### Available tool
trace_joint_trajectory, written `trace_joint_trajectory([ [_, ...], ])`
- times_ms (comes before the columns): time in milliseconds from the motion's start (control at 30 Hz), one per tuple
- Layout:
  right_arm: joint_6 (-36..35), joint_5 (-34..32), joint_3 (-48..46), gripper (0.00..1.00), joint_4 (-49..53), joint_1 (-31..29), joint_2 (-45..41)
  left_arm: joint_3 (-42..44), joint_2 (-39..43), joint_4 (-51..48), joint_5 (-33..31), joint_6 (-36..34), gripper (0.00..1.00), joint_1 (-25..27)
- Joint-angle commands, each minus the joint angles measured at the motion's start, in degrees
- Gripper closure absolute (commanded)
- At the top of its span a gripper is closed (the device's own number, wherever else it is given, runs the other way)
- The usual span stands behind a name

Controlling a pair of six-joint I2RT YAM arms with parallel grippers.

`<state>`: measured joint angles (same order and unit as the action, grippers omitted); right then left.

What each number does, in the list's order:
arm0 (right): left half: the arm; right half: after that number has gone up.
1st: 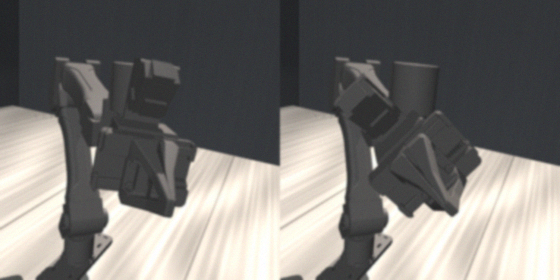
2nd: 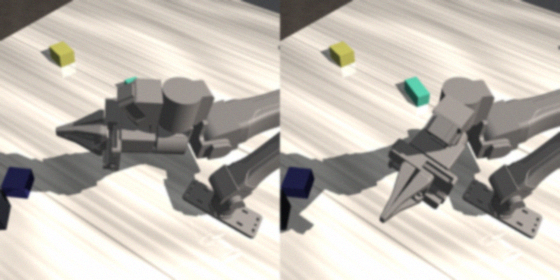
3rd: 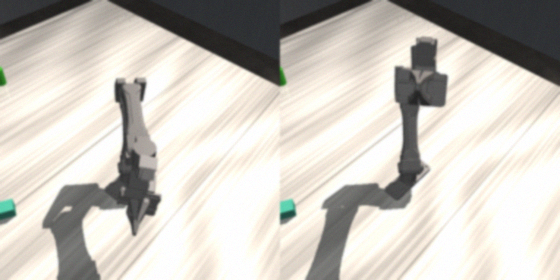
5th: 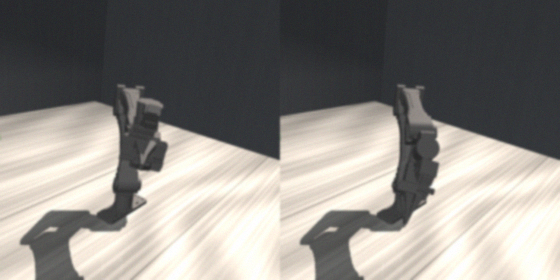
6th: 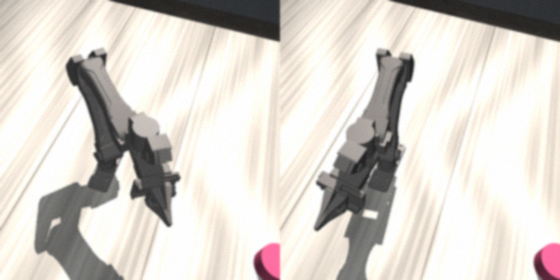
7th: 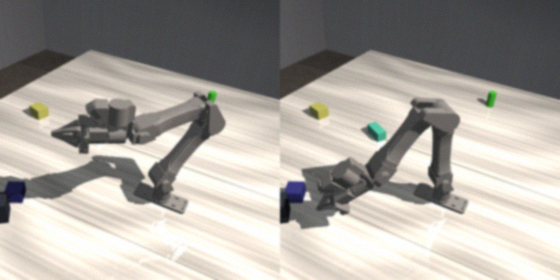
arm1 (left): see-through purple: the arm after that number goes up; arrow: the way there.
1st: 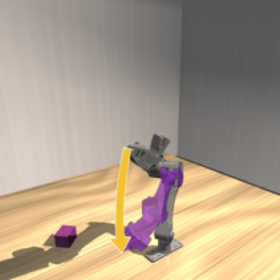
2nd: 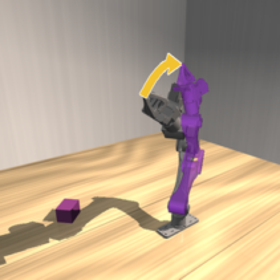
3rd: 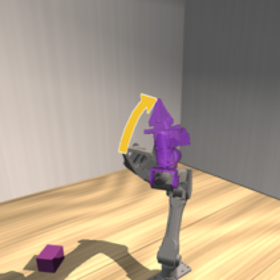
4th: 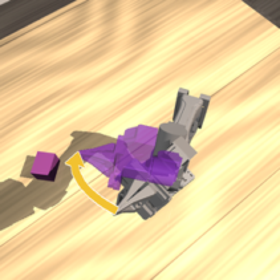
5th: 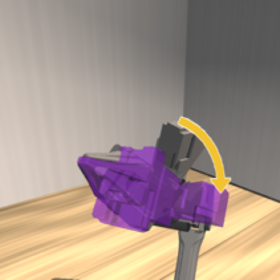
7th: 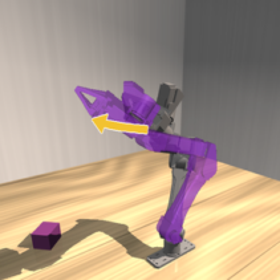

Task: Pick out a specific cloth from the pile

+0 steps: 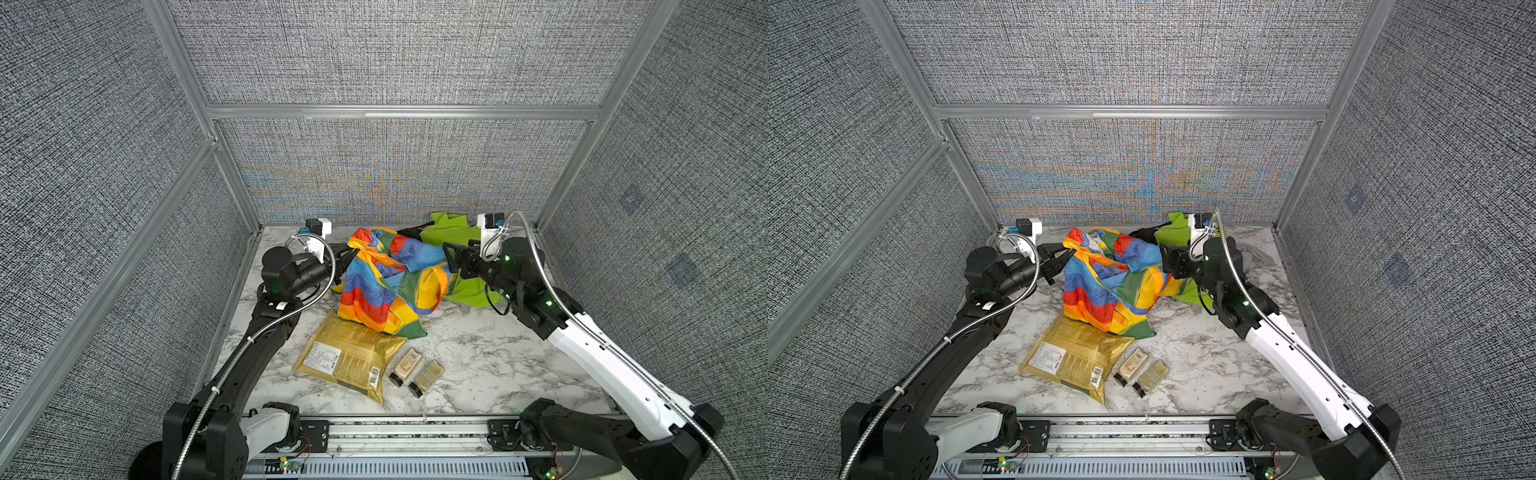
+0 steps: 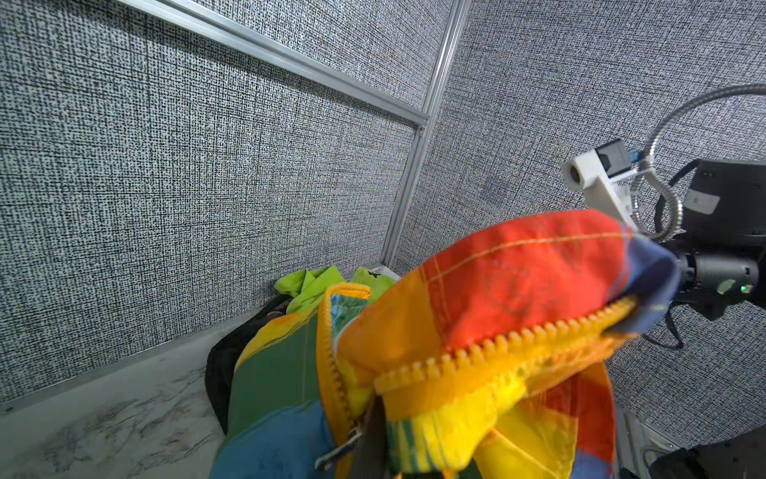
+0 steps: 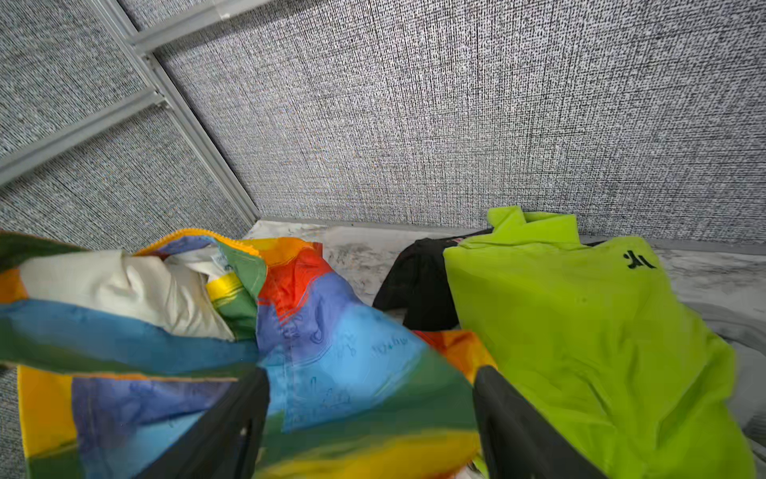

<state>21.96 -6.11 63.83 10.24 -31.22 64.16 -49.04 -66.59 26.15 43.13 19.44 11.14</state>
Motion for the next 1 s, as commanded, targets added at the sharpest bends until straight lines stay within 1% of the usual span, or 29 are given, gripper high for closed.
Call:
trace_joint_trajectory([
  [0, -2.4, -3.0, -2.7, 0.15, 3.3, 0.2, -3.0, -0.5, 0.1, 1.4, -0.6, -1.4, 1.00, -0.1],
  [267, -4.9, -8.1, -13.2, 0.14, 7.5, 0.4, -16.4, -1.1, -0.6, -0.1, -1.1, -2.4, 1.00, -0.1],
  [367, -4.8, -8.9, -16.3, 0.15, 9.3, 0.5, -21.1, -2.3, -1.0, -3.0, -1.5, -4.7, 1.00, -0.1],
  [467, -4.7, -9.8, -16.8, 0.15, 11.6, 0.5, -23.5, -5.1, -1.4, -7.9, -4.1, -7.1, 1.00, -0.1],
  [567, -4.8, -10.9, -16.8, 0.14, 12.9, 0.4, -26.8, -7.9, -1.6, -10.1, -7.0, -7.4, 1.00, -0.1],
  [667, -5.2, -11.2, -16.7, 0.14, 13.4, 0.5, -28.1, -12.7, -2.4, -13.5, -9.2, -8.3, 1.00, -0.1],
  [767, -5.7, -10.9, -16.5, 0.12, 13.2, 0.5, -29.1, -19.3, -3.7, -18.0, -12.0, -10.6, 1.00, -0.1],
  [967, -6.0, -7.1, -17.9, 0.12, 11.4, 0.4, -32.1, -32.7, -7.7, -27.1, -20.1, -15.2, 1.00, -0.1],
])
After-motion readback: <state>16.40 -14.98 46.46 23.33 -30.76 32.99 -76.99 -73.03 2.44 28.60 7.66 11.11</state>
